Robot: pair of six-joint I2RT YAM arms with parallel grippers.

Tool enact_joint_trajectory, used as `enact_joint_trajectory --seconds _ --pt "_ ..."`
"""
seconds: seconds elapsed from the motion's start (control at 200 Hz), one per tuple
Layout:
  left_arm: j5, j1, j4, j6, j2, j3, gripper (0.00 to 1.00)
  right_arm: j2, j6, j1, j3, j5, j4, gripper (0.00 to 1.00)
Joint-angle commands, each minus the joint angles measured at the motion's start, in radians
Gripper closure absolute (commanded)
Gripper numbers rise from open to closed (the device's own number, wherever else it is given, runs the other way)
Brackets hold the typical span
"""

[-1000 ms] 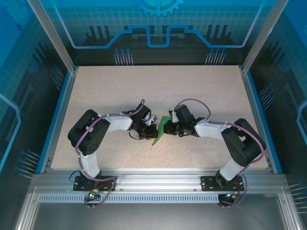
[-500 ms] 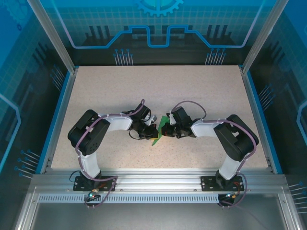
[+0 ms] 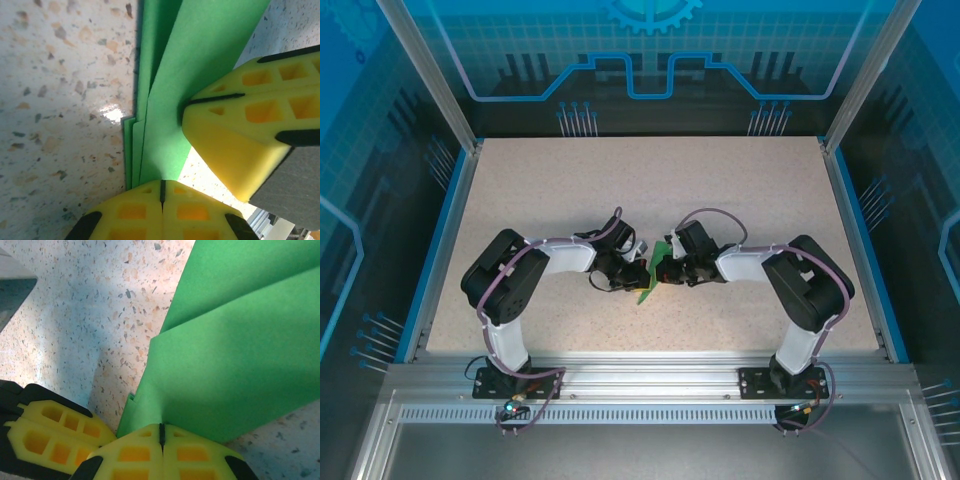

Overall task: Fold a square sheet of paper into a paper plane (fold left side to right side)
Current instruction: Fold the wing for the fifth time at the center of the table.

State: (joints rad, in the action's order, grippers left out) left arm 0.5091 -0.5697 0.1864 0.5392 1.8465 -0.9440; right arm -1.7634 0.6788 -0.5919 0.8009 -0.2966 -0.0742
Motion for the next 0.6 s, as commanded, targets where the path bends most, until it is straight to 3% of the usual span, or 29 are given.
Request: enact_joint_trajectory --seconds 0.0,0.59 --pt "-0.084 -0.011 0.111 -0.033 0.021 0.030 1.00 -0.031 -0.034 0.045 0.020 0.056 0.036 1.00" --pt "-0.090 -0.012 0.120 -0.039 0.026 0.029 1.00 -0.063 -0.090 0.172 0.072 0.004 0.055 1.00"
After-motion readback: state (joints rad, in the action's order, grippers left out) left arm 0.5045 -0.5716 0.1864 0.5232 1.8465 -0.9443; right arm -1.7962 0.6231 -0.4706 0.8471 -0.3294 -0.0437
